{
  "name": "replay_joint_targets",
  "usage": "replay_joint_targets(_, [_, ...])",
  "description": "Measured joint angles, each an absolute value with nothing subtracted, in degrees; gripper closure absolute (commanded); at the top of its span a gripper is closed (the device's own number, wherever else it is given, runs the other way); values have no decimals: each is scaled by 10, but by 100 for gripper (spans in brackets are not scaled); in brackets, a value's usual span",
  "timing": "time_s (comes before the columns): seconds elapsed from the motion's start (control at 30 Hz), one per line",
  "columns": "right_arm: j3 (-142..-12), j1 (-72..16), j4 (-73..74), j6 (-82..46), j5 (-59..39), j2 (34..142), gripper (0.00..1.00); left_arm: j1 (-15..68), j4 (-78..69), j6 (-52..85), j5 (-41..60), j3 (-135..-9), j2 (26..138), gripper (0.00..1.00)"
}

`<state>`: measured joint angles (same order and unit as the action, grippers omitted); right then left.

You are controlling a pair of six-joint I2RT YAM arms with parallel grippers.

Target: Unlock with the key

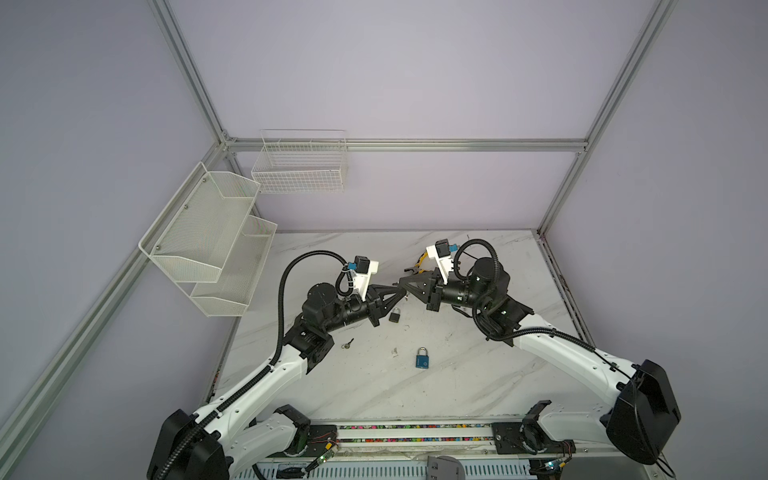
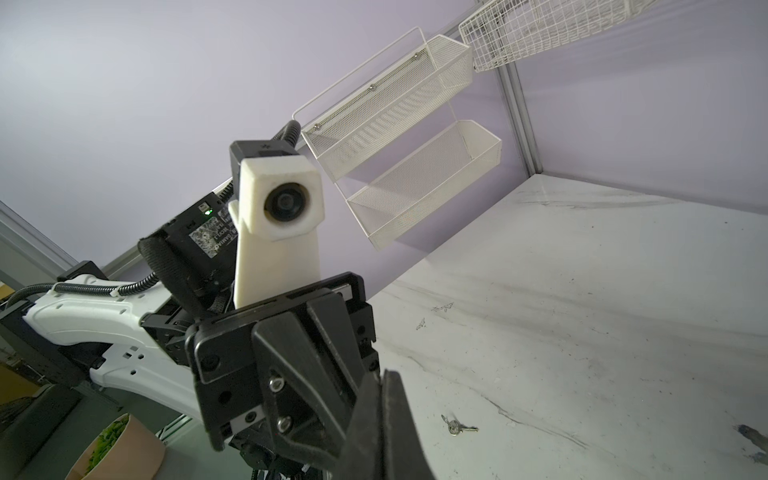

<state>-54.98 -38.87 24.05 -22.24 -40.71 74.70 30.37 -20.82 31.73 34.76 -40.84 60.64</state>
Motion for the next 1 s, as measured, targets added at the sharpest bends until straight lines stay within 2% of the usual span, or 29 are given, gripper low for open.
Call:
replay_joint_targets(0.07, [-550,-388,247,-223,-409,747,100,303,-217,325,349,-408,608,100])
replay_joint_targets(0.33, [-550,-385,258,-224,-408,747,100,301,-242,339,353,-409,619,100])
replay_joint_targets(0.77, [-551,-385,266,-241,-401,747,70,306,-254,339,322,-409,619,100])
replay_joint_targets(0.9, [-554,-381,269,-250,-399,747,67,306,-262,339,310,-409,619,100])
replay_joint_targets(1.0, [-556,-377,272,-261,-399,747,61,306,-268,341,300,-409,619,100])
